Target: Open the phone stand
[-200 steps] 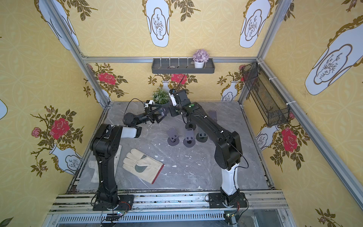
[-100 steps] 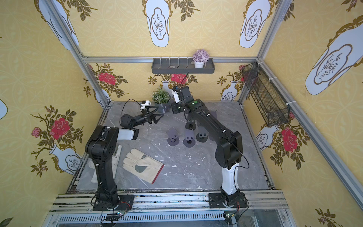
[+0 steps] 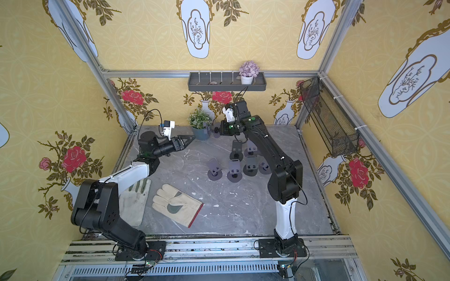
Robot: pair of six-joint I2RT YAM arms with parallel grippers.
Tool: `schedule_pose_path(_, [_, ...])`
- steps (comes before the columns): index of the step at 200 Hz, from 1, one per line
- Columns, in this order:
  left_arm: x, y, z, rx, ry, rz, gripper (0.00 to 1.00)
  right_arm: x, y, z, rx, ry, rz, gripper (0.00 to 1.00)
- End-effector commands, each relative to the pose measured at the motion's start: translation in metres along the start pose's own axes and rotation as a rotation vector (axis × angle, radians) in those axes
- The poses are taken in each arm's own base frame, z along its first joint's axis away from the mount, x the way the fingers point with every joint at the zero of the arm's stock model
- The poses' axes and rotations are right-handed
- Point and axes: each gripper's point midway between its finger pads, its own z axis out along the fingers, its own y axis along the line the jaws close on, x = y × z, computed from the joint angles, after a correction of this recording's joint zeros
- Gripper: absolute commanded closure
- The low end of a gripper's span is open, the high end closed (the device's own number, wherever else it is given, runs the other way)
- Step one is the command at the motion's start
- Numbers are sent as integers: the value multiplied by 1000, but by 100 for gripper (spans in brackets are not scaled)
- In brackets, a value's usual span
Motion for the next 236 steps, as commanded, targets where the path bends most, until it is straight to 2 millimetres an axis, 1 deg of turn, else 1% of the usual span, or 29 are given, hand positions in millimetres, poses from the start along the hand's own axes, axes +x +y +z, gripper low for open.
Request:
schedule_pose_path(1, [20, 22, -7, -118, 41, 203, 1, 15, 18, -4, -154, 94, 108, 100])
schedule_pose_path(17, [24, 16, -5, -82, 56, 258, 1, 21, 23, -7, -220, 135, 152, 100])
schedule_pose_path(37, [31, 1, 5, -18, 91, 363, 1, 30, 29, -9, -285, 192, 193, 100])
schedule_pose_path(49, [34, -6, 12, 14, 114, 409, 1, 35, 32, -10, -310, 219, 207, 100])
schedule_pose_path(66, [43, -11, 21, 41, 156, 462, 1, 42, 32, -10, -316, 244, 216, 100])
schedule_pose_path(83, [51, -12, 28, 35, 189, 512, 0, 48, 31, -10, -321, 267, 220, 100])
schedule_pose_path(97, [59, -8, 34, 14, 225, 543, 1, 50, 32, -12, -325, 276, 215, 100])
schedule_pose_path(118, [64, -4, 38, -8, 238, 584, 2, 56, 33, -11, -328, 287, 217, 100])
schedule_pose_path(154, [61, -2, 41, -41, 227, 631, 3, 70, 35, -10, -344, 325, 210, 100])
schedule_pose_path(182, [57, -5, 43, -32, 215, 646, 3, 76, 40, -14, -379, 336, 201, 100])
schedule_pose_path(236, [60, -8, 48, -10, 219, 653, 3, 87, 52, -14, -442, 379, 193, 100])
